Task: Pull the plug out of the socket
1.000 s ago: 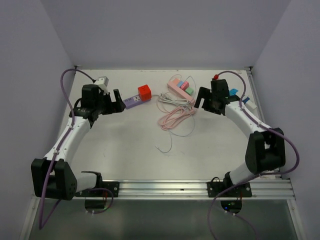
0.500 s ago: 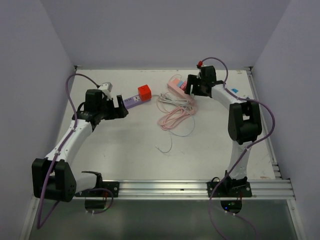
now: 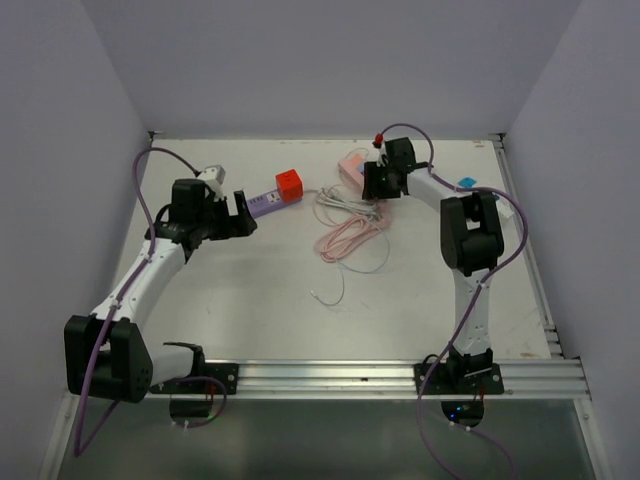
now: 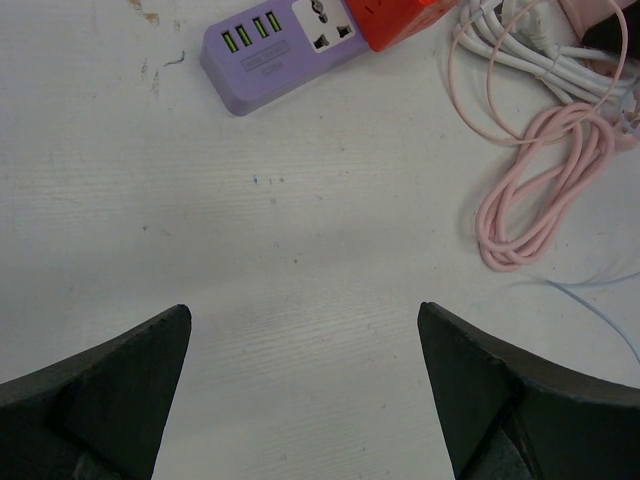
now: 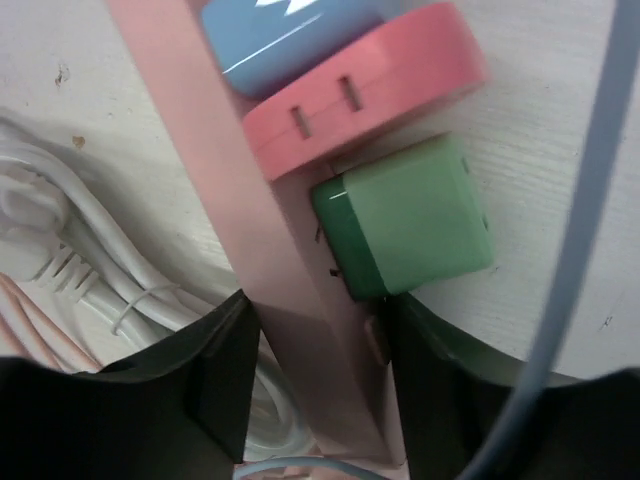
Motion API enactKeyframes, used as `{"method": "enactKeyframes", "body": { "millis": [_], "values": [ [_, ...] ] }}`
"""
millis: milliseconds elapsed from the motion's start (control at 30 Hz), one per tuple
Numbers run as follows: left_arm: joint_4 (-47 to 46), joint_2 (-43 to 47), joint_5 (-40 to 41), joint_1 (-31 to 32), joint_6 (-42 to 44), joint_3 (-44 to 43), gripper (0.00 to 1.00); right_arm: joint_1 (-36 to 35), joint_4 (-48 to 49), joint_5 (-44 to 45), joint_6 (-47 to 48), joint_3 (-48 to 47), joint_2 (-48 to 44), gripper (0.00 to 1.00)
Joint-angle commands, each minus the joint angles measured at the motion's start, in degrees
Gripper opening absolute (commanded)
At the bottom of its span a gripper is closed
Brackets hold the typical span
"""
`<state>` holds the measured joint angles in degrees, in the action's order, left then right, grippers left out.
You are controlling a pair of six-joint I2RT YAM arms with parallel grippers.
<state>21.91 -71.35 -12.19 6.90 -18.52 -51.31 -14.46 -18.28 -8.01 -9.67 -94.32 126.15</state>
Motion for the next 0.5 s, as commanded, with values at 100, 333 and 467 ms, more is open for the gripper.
{"method": "enactKeyframes", "body": {
  "millis": [100, 333, 467],
  "values": [
    [-1.2, -0.6, 0.3, 0.4, -1.0, 0.3, 1.00, 0.4, 1.0, 4.6, -1.1, 1.9, -3.0, 0.32],
    [-1.6, -0.9, 1.0, 0.4, -1.7, 0.9, 1.00, 3.4, 0.2, 9.7, -3.1, 4.7, -10.0, 0.06],
    [-2.2, -1.4, 0.8, 0.5, -2.7, 1.0, 1.00, 3.8, -1.4, 14.5, -4.4, 10.1, -16.0, 0.00]
  ]
}}
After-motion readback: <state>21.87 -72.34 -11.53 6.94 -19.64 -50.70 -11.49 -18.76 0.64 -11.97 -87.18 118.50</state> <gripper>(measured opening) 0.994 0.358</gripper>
